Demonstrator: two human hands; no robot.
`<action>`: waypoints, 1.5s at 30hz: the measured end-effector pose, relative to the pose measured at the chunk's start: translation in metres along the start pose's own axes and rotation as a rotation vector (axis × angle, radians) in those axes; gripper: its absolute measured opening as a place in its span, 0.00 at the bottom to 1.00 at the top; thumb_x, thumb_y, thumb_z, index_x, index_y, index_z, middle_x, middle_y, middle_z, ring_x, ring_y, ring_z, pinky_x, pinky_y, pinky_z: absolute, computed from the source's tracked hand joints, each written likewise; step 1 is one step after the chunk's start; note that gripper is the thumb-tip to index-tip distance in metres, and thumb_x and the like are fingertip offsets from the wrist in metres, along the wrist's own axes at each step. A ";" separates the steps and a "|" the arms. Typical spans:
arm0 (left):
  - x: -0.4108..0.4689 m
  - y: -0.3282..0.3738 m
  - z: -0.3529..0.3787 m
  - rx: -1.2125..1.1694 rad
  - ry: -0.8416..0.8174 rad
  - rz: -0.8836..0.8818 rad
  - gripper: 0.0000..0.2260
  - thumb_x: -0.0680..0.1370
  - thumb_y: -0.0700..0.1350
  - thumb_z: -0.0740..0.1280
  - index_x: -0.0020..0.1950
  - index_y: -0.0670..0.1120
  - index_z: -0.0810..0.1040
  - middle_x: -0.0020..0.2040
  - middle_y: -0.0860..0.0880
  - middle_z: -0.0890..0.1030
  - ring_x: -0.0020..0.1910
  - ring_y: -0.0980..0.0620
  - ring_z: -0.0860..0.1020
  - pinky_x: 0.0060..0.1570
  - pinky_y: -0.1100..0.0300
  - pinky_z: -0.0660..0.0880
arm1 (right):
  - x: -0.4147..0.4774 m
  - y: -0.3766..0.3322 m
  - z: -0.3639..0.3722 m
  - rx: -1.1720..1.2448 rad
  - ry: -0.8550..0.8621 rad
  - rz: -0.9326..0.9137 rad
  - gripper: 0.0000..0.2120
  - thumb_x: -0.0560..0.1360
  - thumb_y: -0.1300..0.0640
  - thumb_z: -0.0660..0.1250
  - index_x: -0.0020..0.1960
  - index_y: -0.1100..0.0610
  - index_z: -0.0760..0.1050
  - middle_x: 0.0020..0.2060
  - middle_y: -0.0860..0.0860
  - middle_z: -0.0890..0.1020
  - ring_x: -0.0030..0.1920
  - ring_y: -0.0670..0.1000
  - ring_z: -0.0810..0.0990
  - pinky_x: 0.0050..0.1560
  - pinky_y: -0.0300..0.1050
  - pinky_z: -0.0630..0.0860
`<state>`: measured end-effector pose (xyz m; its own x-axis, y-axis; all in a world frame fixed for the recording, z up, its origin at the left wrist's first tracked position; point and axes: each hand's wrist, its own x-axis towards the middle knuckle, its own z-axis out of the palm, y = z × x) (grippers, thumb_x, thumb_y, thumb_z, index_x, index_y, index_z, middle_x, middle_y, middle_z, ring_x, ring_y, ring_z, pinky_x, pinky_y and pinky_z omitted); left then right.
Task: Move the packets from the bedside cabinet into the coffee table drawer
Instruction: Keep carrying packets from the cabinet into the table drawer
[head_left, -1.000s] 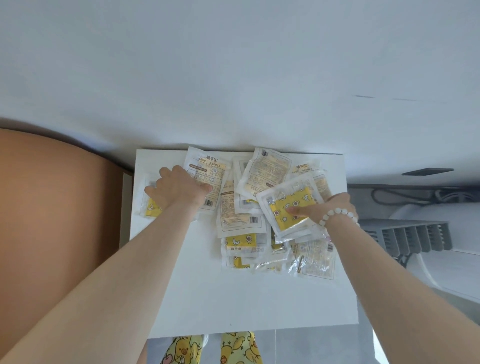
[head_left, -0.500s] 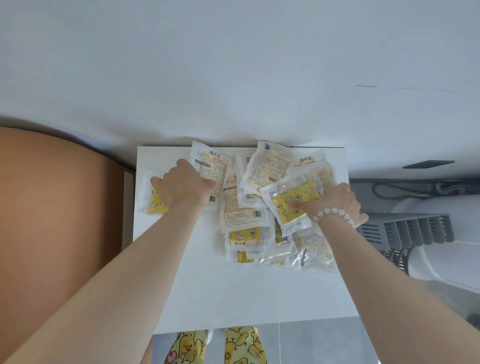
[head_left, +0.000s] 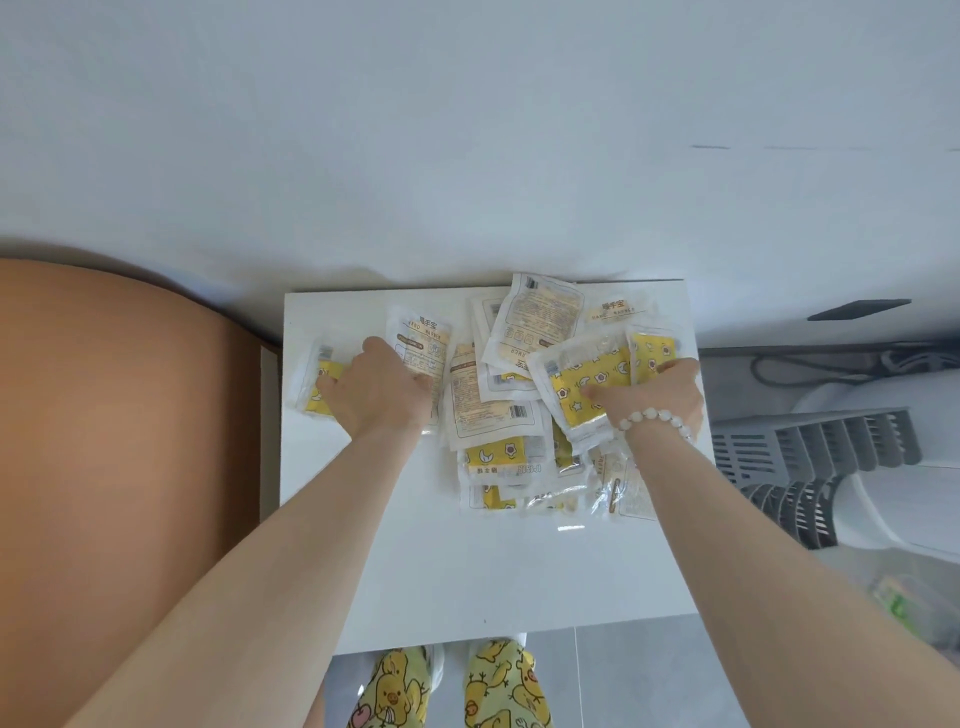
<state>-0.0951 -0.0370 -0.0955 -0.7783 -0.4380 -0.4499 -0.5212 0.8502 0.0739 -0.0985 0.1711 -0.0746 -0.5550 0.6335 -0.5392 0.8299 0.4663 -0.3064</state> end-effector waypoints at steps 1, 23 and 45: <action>-0.002 -0.001 0.000 -0.002 0.005 0.000 0.15 0.76 0.52 0.66 0.54 0.42 0.70 0.46 0.46 0.80 0.48 0.43 0.79 0.55 0.53 0.63 | 0.003 -0.001 -0.003 0.004 -0.021 0.018 0.41 0.63 0.49 0.80 0.66 0.59 0.62 0.58 0.57 0.76 0.52 0.57 0.78 0.47 0.49 0.74; -0.003 -0.001 0.004 -0.087 -0.010 -0.082 0.19 0.75 0.52 0.68 0.58 0.40 0.70 0.51 0.42 0.80 0.53 0.41 0.78 0.50 0.53 0.67 | -0.004 0.015 0.011 -0.620 -0.001 -0.464 0.31 0.79 0.39 0.52 0.68 0.63 0.63 0.55 0.58 0.78 0.55 0.59 0.77 0.41 0.46 0.67; -0.061 -0.005 -0.054 -0.676 -0.114 -0.245 0.21 0.72 0.51 0.73 0.60 0.41 0.74 0.56 0.46 0.79 0.57 0.44 0.76 0.47 0.58 0.69 | -0.017 0.026 -0.075 0.604 -0.425 0.156 0.10 0.72 0.58 0.71 0.51 0.59 0.75 0.44 0.55 0.80 0.44 0.56 0.78 0.42 0.45 0.75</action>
<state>-0.0637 -0.0305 -0.0202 -0.5892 -0.5281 -0.6116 -0.8071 0.3495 0.4758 -0.0715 0.2185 -0.0148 -0.4603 0.3145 -0.8301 0.8520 -0.1061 -0.5127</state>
